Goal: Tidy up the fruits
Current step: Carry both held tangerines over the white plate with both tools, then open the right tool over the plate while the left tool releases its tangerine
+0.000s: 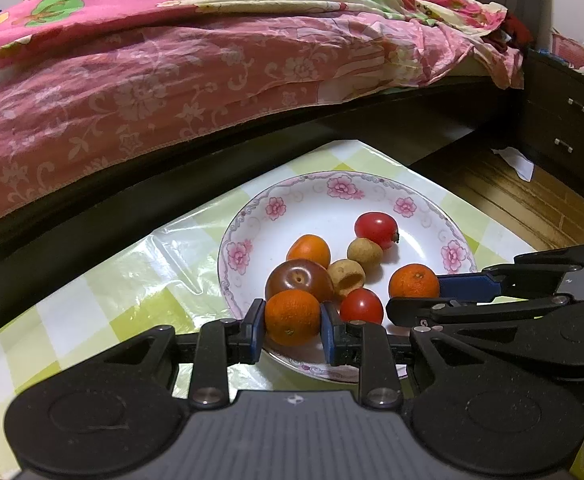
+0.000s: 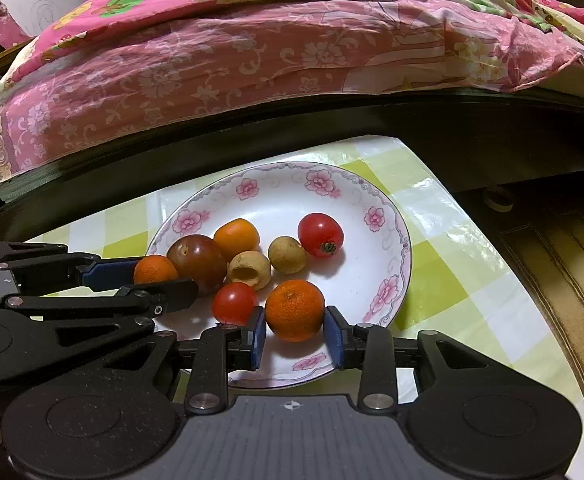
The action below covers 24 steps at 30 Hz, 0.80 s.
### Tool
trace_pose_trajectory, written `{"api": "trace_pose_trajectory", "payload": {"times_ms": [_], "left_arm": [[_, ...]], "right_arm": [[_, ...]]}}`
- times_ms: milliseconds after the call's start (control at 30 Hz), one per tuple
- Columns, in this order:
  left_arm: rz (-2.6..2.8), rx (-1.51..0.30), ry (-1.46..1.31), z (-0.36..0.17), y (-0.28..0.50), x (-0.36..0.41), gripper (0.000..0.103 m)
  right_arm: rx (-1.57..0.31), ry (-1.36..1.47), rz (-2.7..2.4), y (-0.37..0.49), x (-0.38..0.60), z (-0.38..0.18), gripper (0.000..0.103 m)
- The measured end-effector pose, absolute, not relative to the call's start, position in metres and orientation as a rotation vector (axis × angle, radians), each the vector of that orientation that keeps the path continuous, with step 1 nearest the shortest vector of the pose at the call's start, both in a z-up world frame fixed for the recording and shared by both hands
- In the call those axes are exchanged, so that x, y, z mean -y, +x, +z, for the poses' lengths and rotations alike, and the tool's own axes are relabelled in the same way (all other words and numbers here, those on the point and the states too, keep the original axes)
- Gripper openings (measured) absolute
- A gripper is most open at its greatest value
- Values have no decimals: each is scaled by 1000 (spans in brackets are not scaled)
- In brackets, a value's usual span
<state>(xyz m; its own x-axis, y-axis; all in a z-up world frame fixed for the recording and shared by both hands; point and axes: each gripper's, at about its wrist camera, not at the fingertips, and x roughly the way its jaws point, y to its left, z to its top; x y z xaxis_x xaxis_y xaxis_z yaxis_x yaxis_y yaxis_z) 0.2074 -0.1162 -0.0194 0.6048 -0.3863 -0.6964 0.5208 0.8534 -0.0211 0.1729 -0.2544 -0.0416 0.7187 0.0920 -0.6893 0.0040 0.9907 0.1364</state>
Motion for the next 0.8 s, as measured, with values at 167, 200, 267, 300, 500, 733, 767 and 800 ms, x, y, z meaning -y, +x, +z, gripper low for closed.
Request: {"api": "trace_pose_trajectory", "payload": {"times_ms": [167, 200, 267, 300, 500, 733, 767, 800], "left_arm": [[-528, -758, 189, -20, 208, 116, 35], [-527, -758, 188, -20, 208, 116, 35], [-528, -758, 188, -19, 208, 117, 35], [-528, -759, 187, -19, 208, 117, 35], [-527, -761, 185, -19, 208, 117, 35], [-525, -764, 181, -19, 209, 117, 35], [-524, -766, 181, -19, 209, 117, 35], [-521, -767, 183, -19, 209, 118, 36]], "right_arm": [[-767, 134, 46, 173, 255, -42, 32], [-766, 135, 45, 173, 255, -42, 32], [-766, 132, 41, 173, 255, -42, 32], [-765, 131, 42, 173, 255, -42, 32], [-762, 130, 39, 172, 255, -42, 32], [-761, 128, 32, 172, 256, -41, 32], [-761, 128, 32, 172, 256, -40, 32], [-761, 129, 31, 172, 257, -40, 32]]}}
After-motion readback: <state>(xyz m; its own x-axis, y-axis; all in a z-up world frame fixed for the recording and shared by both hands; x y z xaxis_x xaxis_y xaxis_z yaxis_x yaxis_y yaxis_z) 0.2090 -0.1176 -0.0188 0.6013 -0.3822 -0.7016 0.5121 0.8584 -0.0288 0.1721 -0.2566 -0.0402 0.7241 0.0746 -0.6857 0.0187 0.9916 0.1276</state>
